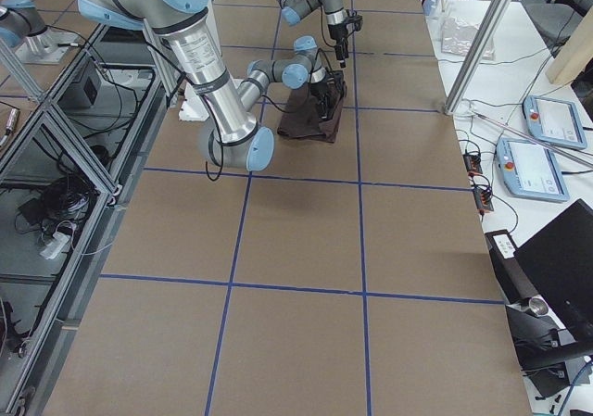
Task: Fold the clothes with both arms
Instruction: 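Fold the lifted edge with both grippers over onto the far half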
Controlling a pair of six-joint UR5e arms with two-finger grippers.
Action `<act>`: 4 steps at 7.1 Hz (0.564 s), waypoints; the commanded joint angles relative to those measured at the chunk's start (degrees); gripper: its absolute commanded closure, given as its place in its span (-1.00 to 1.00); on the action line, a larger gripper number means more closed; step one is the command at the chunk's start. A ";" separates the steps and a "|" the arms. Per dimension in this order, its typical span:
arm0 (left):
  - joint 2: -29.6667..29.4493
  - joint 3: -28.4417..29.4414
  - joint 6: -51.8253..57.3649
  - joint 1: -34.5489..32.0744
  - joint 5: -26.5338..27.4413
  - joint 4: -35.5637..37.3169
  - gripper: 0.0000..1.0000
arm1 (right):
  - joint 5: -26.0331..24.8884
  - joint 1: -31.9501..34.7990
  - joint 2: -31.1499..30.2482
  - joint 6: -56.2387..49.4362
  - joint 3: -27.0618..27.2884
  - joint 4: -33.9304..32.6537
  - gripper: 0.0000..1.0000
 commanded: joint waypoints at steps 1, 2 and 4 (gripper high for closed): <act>0.05 -0.24 -0.03 0.07 0.09 0.00 -1.00 | 5.29 8.26 3.81 -4.23 -8.19 0.10 -1.00; 0.05 -0.24 -0.03 0.07 0.09 -0.09 -1.00 | 8.47 13.10 5.14 -5.99 -11.72 0.10 -1.00; -0.82 0.90 -4.41 2.78 0.52 0.26 -1.00 | 18.21 19.89 5.16 -9.86 -9.32 0.27 -1.00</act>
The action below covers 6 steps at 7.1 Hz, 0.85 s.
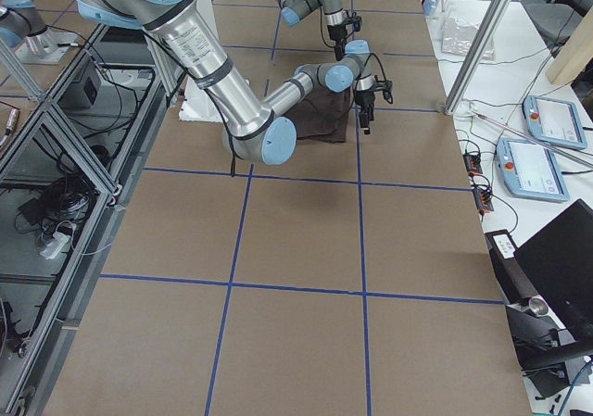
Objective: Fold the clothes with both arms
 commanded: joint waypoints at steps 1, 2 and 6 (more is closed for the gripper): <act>-1.08 0.55 -2.10 6.30 4.69 0.75 -1.00 | 6.24 3.84 -0.78 -2.22 5.29 -0.16 -1.00; -2.04 2.21 -3.40 10.53 10.91 0.84 -1.00 | 6.33 3.75 -2.18 -2.13 8.29 -0.25 -1.00; -5.74 8.20 -5.00 11.37 11.94 1.11 -1.00 | 6.25 3.66 -4.48 -2.13 10.78 -0.17 -1.00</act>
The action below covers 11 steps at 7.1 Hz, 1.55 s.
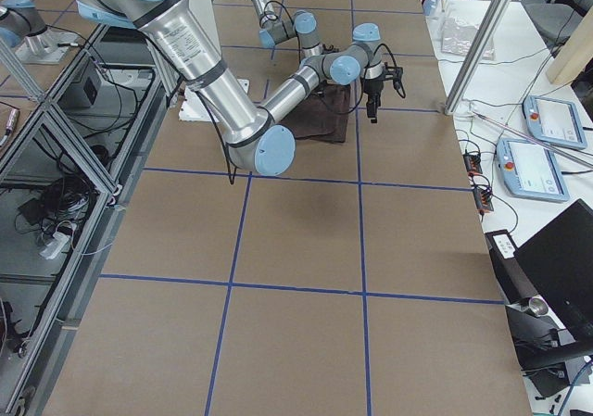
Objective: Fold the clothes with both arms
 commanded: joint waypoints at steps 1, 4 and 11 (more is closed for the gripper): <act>-1.09 2.56 -1.22 -1.84 -0.04 0.08 -1.00 | -0.06 0.00 -0.27 0.00 0.21 0.07 -1.00; -6.98 13.80 -1.76 -8.08 -0.57 -2.02 -1.00 | -0.15 -0.44 -0.63 0.00 0.21 0.07 -1.00; -0.59 8.47 8.26 -15.57 -11.02 -11.25 -1.00 | -6.27 -10.60 -1.15 8.15 6.53 0.24 -1.00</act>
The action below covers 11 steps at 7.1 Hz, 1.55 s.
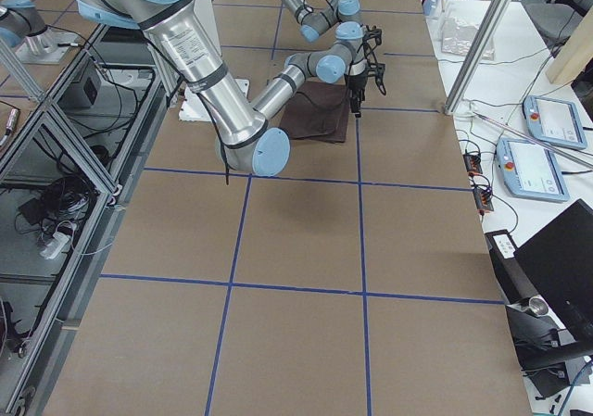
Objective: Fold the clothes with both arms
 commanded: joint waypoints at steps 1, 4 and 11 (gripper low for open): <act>2.23 -3.04 1.45 -1.27 -3.50 -0.92 -1.00 | -3.04 -3.91 -0.25 2.95 3.83 -0.96 -1.00; 13.54 -19.59 16.15 -9.68 -10.35 7.98 -1.00 | 7.64 5.62 -3.91 -10.50 10.68 -9.92 -1.00; 39.85 -32.79 44.53 -32.57 -19.08 20.70 -1.00 | 25.27 40.91 -43.96 -63.93 14.40 -4.08 -1.00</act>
